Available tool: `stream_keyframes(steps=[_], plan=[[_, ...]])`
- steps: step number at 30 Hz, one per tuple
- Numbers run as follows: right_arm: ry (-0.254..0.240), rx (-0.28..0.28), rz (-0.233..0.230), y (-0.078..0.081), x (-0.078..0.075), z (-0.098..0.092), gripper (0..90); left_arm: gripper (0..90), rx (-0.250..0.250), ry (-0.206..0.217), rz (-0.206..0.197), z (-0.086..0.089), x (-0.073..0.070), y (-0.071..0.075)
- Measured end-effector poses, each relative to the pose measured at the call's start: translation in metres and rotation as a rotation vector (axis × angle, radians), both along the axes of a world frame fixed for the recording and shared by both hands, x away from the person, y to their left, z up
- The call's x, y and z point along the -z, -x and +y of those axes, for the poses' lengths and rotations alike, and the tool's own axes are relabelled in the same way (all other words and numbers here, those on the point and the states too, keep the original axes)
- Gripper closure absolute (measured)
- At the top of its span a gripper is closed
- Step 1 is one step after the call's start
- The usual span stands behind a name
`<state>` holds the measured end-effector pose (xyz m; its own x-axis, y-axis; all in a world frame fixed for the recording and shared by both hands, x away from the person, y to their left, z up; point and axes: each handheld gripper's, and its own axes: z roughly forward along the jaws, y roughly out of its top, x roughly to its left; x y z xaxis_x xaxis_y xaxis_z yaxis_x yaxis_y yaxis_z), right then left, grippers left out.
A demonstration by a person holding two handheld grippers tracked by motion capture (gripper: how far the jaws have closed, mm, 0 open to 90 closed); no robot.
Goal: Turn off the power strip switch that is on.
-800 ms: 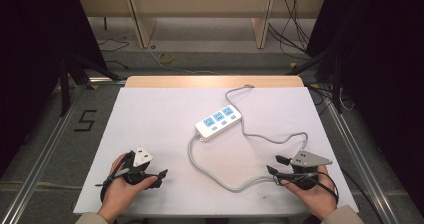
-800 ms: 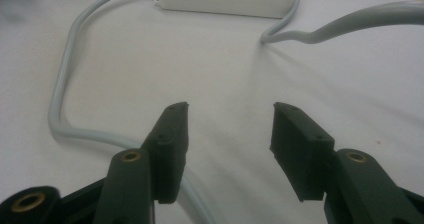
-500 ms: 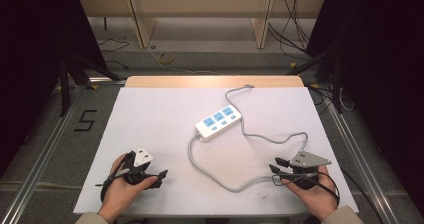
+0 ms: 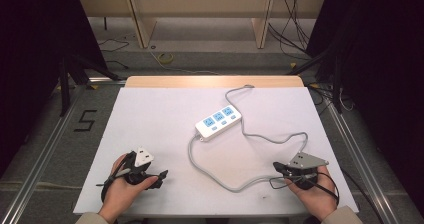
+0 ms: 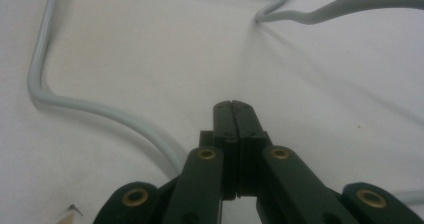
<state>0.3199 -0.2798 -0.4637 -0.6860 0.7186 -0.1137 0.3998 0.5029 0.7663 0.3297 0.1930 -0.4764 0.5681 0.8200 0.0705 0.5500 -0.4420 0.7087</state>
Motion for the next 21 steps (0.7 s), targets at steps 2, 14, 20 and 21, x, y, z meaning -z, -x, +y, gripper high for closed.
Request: stream_keyframes(steps=[2, 14, 20, 21], plan=[[0.009, -0.002, -0.002, -0.0001, -0.0005, 0.0001, 90.0, 16.0, -0.003, 0.0, -0.002, 0.0002, 0.0, 0.0001], [0.06, -0.012, 0.022, -0.001, -0.0059, 0.0032, 90.0, 16.0, -0.007, 0.003, -0.005, -0.0005, -0.0006, 0.0002], [0.07, -0.021, 0.045, -0.0017, -0.0087, 0.0042, 90.0, 16.0, -0.007, -0.001, -0.005, -0.0004, -0.0005, 0.0001], [0.073, -0.022, 0.047, -0.0018, -0.009, 0.0047, 90.0, 16.1, -0.007, 0.001, -0.006, -0.0005, -0.0004, 0.0001]])
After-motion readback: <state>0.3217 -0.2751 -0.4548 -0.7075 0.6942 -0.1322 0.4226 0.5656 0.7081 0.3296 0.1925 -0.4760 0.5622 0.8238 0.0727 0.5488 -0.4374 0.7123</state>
